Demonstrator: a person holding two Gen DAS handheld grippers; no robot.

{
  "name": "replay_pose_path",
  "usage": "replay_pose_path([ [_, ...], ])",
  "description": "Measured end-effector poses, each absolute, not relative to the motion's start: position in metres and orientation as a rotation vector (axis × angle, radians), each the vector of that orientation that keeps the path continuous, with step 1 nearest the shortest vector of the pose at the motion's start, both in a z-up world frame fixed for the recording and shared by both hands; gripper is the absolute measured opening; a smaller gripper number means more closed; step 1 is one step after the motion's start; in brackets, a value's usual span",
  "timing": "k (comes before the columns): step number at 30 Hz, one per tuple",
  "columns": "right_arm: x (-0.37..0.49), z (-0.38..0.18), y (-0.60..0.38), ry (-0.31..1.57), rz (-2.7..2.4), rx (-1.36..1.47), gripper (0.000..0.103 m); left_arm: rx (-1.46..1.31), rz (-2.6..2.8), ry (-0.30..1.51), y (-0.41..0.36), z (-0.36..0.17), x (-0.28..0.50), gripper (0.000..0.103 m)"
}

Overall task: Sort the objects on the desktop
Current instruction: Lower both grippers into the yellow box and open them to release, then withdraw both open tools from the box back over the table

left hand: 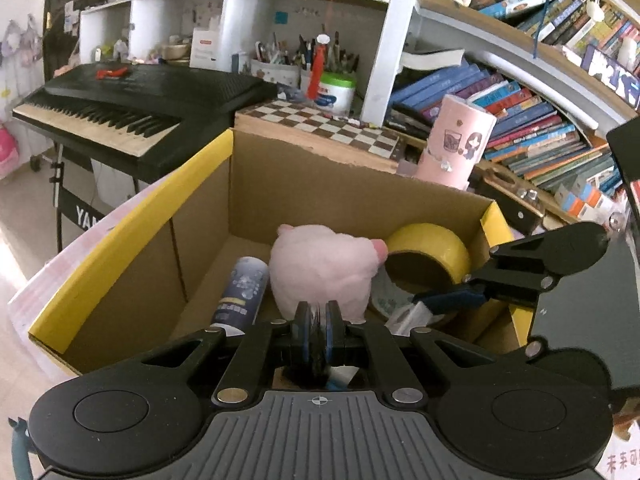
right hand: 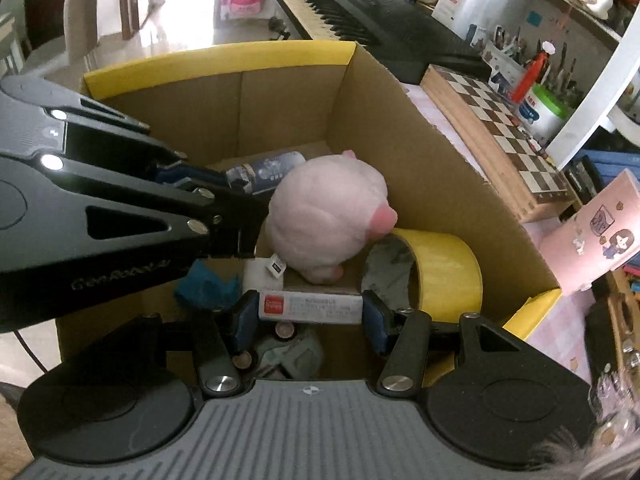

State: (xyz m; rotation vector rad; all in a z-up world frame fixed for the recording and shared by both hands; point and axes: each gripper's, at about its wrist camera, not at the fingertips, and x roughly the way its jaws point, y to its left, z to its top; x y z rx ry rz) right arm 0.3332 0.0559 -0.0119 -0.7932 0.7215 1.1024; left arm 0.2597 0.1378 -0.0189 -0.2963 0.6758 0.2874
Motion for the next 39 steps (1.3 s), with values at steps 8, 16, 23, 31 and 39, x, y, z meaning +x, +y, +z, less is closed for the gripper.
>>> replay_pose_path([
  [8,0.325,0.006,0.039,0.653,1.048,-0.702,0.061,-0.294,0.299,0.595,0.133,-0.004,0.24,0.043],
  [16,0.304,0.036,0.003,0.57,0.917,-0.502,0.062,-0.238,0.284,0.483,0.121,0.025,0.208,0.068],
  [23,0.273,0.052,-0.03,0.499,0.765,-0.352,0.064,-0.187,0.243,0.403,0.108,0.042,0.177,0.085],
  [31,0.237,0.053,-0.068,0.464,0.571,-0.244,0.068,-0.162,0.227,0.388,0.104,0.043,0.143,0.099],
  [39,0.189,0.047,-0.086,0.461,0.426,-0.169,0.072,-0.138,0.185,0.405,0.094,0.037,0.108,0.101],
])
